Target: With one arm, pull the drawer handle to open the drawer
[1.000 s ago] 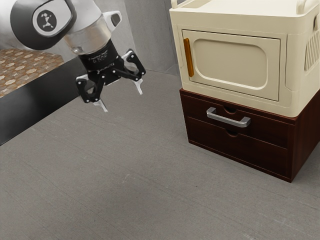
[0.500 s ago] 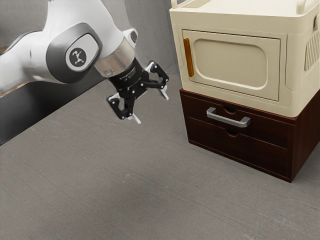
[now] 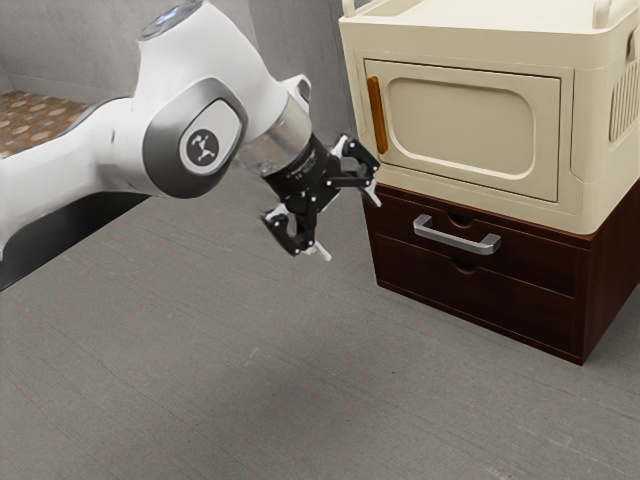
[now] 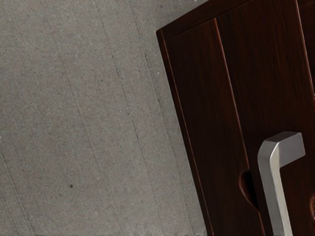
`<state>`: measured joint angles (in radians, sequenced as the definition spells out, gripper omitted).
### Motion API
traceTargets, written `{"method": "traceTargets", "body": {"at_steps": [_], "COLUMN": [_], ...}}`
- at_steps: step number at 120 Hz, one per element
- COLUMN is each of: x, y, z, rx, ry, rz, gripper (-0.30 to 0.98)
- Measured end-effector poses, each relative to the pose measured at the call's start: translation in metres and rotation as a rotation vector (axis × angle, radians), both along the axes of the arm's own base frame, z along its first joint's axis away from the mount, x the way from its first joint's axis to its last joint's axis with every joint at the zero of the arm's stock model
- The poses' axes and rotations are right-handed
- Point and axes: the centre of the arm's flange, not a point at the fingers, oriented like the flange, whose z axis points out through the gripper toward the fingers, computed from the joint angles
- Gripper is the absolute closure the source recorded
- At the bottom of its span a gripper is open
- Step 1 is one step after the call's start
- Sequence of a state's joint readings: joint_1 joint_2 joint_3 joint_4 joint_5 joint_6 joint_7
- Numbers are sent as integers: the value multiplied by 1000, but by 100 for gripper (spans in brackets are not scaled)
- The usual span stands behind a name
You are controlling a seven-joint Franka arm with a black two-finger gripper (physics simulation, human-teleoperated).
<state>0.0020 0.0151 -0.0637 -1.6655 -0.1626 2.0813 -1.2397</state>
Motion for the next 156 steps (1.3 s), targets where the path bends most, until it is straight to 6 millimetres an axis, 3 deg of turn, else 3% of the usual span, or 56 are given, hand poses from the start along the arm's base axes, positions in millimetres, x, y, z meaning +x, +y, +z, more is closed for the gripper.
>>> {"method": "traceTargets", "body": {"at_steps": [54, 85, 156], "x": [18, 25, 48], "y": [-8, -30, -38], "z": [-17, -25, -39], "rx": [-18, -27, -41], "ry": [-37, -50, -62], "rz": [23, 0, 5], "gripper": [4, 6, 8]}}
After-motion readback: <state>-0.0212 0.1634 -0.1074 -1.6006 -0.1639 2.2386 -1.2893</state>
